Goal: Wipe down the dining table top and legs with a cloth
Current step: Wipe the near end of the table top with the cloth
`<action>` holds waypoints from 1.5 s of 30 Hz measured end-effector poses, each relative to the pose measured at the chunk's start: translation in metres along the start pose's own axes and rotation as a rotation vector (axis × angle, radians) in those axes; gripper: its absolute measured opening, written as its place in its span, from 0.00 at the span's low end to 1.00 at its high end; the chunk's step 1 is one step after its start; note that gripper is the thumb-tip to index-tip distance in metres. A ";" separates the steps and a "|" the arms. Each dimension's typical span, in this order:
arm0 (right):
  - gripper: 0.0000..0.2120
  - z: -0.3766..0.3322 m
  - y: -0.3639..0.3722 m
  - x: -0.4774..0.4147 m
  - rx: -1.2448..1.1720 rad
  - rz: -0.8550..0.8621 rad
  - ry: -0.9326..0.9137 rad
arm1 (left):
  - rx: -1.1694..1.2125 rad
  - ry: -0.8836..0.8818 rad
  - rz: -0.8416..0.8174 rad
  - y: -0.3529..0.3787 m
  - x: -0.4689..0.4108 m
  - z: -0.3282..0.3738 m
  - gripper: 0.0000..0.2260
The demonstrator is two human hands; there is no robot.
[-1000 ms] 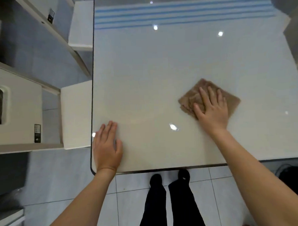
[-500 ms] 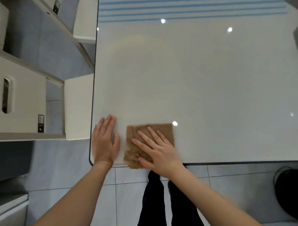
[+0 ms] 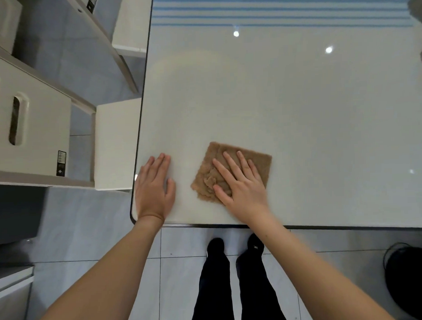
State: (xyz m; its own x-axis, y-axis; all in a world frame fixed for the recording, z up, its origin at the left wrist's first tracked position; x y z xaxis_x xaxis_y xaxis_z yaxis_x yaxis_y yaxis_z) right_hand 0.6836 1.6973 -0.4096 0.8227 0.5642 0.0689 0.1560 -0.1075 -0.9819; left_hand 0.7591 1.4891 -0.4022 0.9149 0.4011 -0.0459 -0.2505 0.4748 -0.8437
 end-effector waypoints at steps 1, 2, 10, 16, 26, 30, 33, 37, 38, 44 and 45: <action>0.28 0.000 0.001 0.010 0.001 0.002 0.011 | 0.003 0.003 0.002 0.000 0.000 0.000 0.24; 0.28 -0.001 0.002 0.021 0.009 0.000 0.017 | 0.005 0.003 0.002 -0.001 0.001 0.000 0.24; 0.28 -0.001 0.006 0.082 0.015 -0.006 0.070 | -0.004 0.015 -0.030 0.005 0.002 -0.003 0.24; 0.26 0.004 -0.015 0.075 -0.147 -0.016 0.072 | -0.028 0.008 -0.091 0.007 0.001 -0.005 0.24; 0.22 0.052 -0.029 0.068 0.027 -0.098 0.347 | -0.069 -0.018 -0.174 0.007 0.000 0.001 0.25; 0.17 0.060 -0.020 0.071 -0.231 -0.175 0.519 | -0.071 -0.038 -0.182 0.009 0.000 0.001 0.23; 0.13 0.062 -0.015 0.080 -0.484 -0.200 0.642 | -0.054 -0.024 -0.206 0.007 0.004 -0.001 0.23; 0.11 0.051 -0.035 0.112 -0.740 -0.064 0.669 | -0.016 0.011 -0.219 -0.003 0.032 0.000 0.22; 0.11 0.046 -0.041 0.123 -0.781 -0.028 0.664 | -0.001 0.006 -0.230 -0.006 0.044 0.002 0.22; 0.03 0.009 -0.086 0.201 -1.038 0.179 0.596 | 0.270 -0.079 -0.182 -0.062 0.131 0.030 0.14; 0.03 0.006 -0.091 0.213 -1.042 0.184 0.591 | 0.297 -0.046 -0.152 -0.076 0.146 0.038 0.13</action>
State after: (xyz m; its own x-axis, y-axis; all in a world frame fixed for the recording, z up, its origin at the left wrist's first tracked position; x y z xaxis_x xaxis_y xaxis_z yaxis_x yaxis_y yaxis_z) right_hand 0.8413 1.8316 -0.3064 0.9591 0.0399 0.2801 0.1521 -0.9076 -0.3914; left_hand 0.8992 1.5415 -0.3245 0.9352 0.3402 0.0982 -0.2001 0.7364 -0.6462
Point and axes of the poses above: each hand's wrist, its own x-axis away from the middle knuckle, its own y-axis out of the palm, z = x × y, the point moved 8 cm from there along -x, towards the middle knuckle, and after that the axes turned 8 degrees about x, right-handed, at the moved point
